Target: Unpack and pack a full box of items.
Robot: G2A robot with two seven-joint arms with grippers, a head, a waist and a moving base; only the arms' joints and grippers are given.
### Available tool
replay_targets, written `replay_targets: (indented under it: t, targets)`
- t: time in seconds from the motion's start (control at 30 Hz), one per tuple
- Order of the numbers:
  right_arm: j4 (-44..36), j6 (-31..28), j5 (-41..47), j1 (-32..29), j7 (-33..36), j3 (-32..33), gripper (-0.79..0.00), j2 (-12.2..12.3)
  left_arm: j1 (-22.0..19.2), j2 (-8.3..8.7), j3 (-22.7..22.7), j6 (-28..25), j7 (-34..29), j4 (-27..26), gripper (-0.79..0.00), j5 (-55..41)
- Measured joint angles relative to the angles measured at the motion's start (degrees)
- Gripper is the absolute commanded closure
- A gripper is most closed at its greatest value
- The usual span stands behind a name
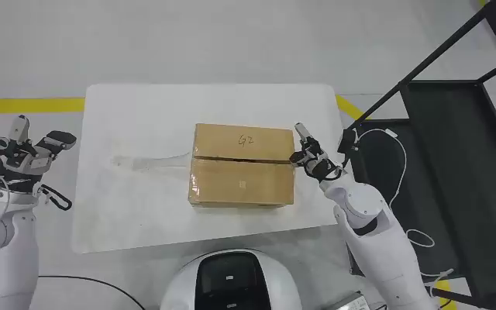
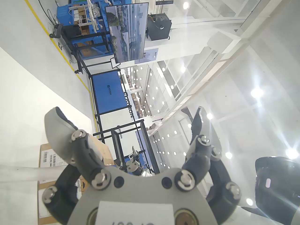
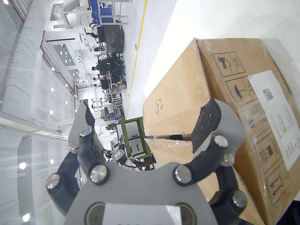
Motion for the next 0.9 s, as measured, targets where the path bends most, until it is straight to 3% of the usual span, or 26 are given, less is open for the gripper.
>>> replay_targets:
  t: [0.17,0.3,0.53,0.73,0.9]
  targets:
    - [-0.77,-2.24,-0.88,-0.64,3.26,0.47,-0.785,0.21,-0.30,-0.01,1.91,2.59,-2.32,-2.17,-0.785,1.91]
    - [-1.36,-6.63,-0.94,-1.66,12.63,2.78,-0.785,0.91,-3.10,-0.01,4.73,3.89,-7.47,-1.17,-0.785,2.62]
    - [1.62,-17.23,-2.76,-2.69,32.97,8.44,-0.785,2.60,-12.51,-0.75,12.75,4.78,-20.29,6.82,-0.785,-0.87]
    - [5.52,-25.16,-7.05,-1.61,43.36,10.62,-0.785,3.67,-20.12,-2.03,20.21,2.53,-30.70,14.86,-0.785,-3.17]
    - [7.90,-27.46,-10.30,-0.29,46.61,11.19,-0.785,4.26,-24.57,-2.93,24.22,-1.58,-34.64,20.16,-0.785,-1.98]
